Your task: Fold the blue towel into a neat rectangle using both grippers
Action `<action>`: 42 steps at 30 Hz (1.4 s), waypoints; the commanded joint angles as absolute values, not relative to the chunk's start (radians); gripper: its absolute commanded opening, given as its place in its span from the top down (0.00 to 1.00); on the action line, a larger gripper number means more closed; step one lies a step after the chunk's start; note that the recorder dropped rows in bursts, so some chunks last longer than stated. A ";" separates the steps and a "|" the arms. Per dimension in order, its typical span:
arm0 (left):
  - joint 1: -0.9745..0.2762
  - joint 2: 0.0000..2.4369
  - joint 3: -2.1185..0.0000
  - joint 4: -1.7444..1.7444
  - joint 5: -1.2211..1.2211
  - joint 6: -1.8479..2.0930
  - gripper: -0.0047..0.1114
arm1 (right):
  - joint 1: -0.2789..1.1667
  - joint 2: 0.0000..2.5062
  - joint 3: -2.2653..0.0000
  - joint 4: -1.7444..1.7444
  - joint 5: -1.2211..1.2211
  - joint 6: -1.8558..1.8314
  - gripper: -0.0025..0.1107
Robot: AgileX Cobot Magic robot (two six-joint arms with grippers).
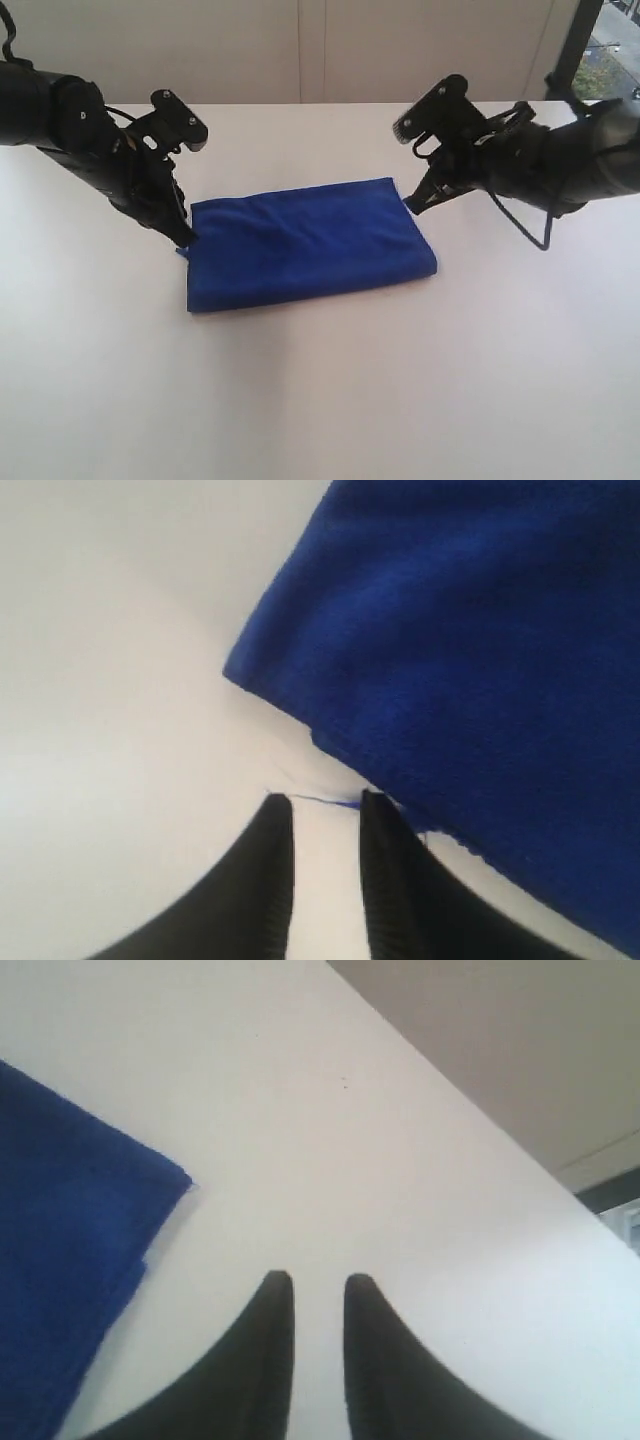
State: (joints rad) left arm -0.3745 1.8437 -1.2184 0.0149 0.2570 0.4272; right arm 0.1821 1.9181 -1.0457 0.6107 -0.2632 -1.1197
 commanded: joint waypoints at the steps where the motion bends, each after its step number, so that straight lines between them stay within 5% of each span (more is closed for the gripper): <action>1: -0.372 1.828 -1.237 -0.061 0.359 0.362 0.93 | 0.174 1.829 -1.068 0.669 0.012 -1.054 0.98; 7: -0.372 1.827 -1.282 -0.272 0.483 0.362 0.96 | 0.138 1.848 -1.144 0.656 0.345 -0.850 0.98; 42: -0.369 2.053 -1.282 -0.330 0.403 0.452 0.96 | 0.138 2.003 -1.138 0.380 0.613 -0.348 0.98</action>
State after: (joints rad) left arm -0.3745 2.0077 -1.2968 -0.3629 0.4405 0.4449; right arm 0.1444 1.9884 -1.1525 0.4087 0.5240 -0.3777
